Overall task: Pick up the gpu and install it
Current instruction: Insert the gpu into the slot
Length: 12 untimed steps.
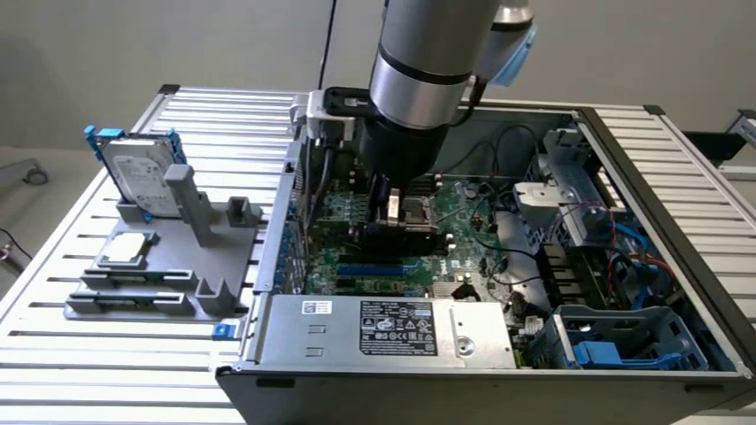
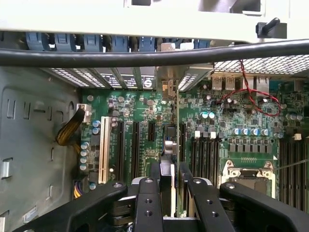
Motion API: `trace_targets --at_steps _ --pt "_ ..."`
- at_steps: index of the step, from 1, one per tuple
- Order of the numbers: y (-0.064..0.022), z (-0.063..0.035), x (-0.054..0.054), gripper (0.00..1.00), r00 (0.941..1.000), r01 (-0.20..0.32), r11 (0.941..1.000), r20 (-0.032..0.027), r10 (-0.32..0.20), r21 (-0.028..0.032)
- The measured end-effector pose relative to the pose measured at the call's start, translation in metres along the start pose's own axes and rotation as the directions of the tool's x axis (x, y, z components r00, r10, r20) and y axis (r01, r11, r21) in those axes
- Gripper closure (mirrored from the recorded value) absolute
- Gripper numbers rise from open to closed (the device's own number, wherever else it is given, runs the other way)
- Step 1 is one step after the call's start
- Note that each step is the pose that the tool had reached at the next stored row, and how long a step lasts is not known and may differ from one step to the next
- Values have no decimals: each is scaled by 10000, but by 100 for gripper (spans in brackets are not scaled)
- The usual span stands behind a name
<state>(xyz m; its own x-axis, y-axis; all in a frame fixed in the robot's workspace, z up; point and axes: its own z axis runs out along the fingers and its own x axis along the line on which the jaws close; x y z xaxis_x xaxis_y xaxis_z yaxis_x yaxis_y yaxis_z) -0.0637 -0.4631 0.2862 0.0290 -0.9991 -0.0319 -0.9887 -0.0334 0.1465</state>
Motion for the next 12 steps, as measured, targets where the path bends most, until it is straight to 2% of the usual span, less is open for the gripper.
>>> trace_targets --at_steps 12 --pt "3 77 2 73 10000 5 10000 8 -5 0"
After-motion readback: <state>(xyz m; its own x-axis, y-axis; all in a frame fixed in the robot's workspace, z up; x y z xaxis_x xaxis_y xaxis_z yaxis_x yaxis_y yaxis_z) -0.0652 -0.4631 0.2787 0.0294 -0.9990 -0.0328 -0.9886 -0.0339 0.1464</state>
